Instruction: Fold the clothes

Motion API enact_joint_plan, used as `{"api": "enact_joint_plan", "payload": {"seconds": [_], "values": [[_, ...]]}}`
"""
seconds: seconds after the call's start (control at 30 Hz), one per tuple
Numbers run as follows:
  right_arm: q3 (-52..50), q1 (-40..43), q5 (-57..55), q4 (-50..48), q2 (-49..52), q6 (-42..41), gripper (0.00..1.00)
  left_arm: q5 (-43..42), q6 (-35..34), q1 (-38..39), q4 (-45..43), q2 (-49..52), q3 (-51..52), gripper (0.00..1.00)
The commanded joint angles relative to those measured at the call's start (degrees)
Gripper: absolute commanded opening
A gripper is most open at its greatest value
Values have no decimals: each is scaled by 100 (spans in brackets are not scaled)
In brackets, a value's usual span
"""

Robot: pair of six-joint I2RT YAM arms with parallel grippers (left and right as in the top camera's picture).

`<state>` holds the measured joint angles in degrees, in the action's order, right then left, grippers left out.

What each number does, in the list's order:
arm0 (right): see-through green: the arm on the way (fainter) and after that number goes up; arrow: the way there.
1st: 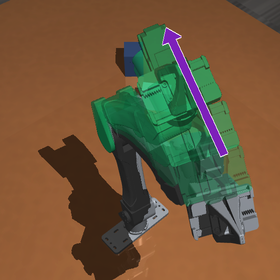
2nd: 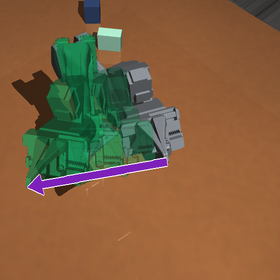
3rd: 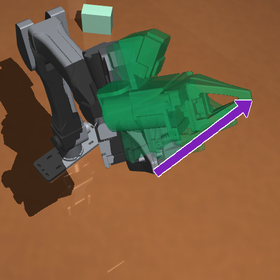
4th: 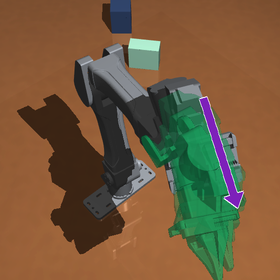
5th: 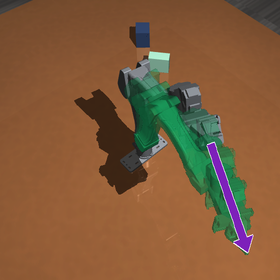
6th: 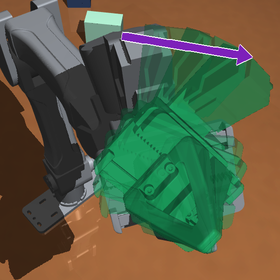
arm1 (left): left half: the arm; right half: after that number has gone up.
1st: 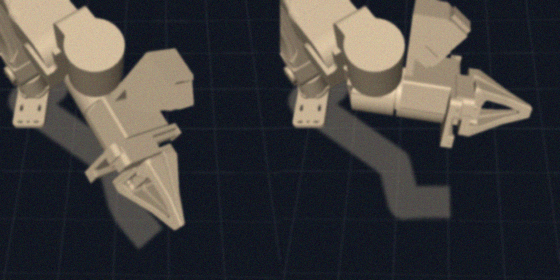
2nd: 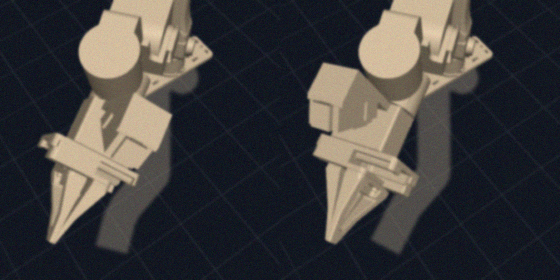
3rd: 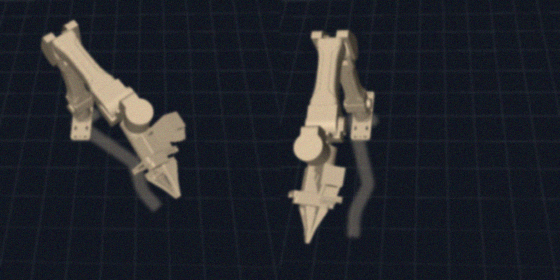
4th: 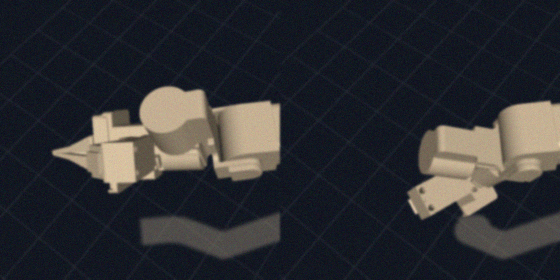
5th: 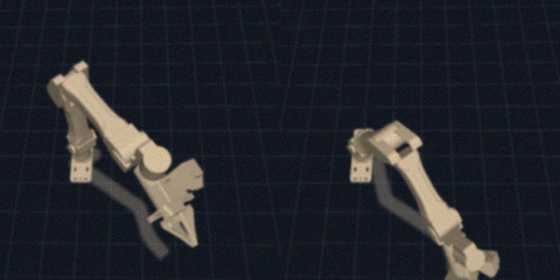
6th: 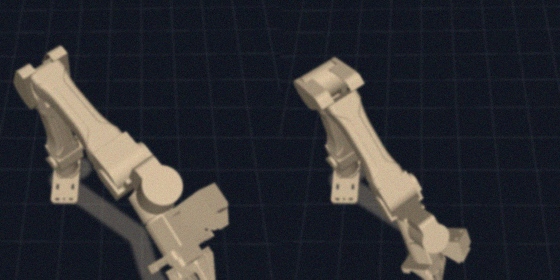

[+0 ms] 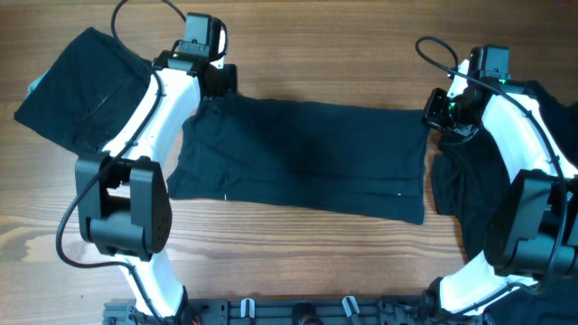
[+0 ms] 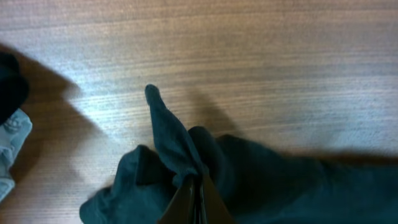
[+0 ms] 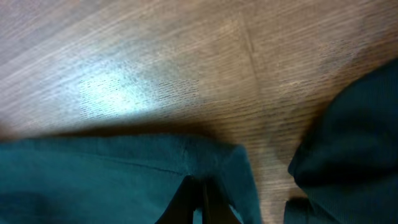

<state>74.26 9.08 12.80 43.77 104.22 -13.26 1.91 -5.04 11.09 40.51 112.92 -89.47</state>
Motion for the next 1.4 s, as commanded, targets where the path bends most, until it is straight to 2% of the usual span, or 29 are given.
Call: {"api": "enact_joint_plan", "payload": {"seconds": [0.0, 0.27, 0.4, 0.5, 1.13, 1.17, 1.2, 1.23, 1.27, 1.33, 1.37], "values": [[79, 26, -122, 304, -146, 105, 4, 98, -57, -13, 262, -129, -72, 4], [79, 26, 192, 1700, -149, 258, 5, 98, -337, -20, 1266, -129, -70, 4], [70, 26, -507, 2371, -149, 111, 4, 164, -339, -20, 1775, -122, -42, 4], [31, 26, -669, 2533, -149, 109, 4, 525, -450, -20, 2044, -72, -37, 4], [24, 26, -643, 2881, -149, 275, 6, 529, -616, -52, 2514, -37, 452, 4], [24, 26, -645, 2918, -149, 278, 10, 529, -619, -50, 2507, -37, 452, 4], [24, 26, -662, 2929, -146, 282, 20, 527, -619, -50, 2511, -37, 452, 4], [24, 26, -719, 2935, -149, 275, 39, 527, -619, -50, 2531, -37, 452, 13], [24, 28, -824, 2938, -149, 245, 45, 527, -612, -50, 2581, -37, 450, 23], [26, 66, -964, 2929, -149, 9, 48, 599, -570, -52, 2621, -44, 448, 33], [28, 96, -944, 2837, -149, -42, 49, 664, -568, -52, 2621, -48, 424, 35]]}}
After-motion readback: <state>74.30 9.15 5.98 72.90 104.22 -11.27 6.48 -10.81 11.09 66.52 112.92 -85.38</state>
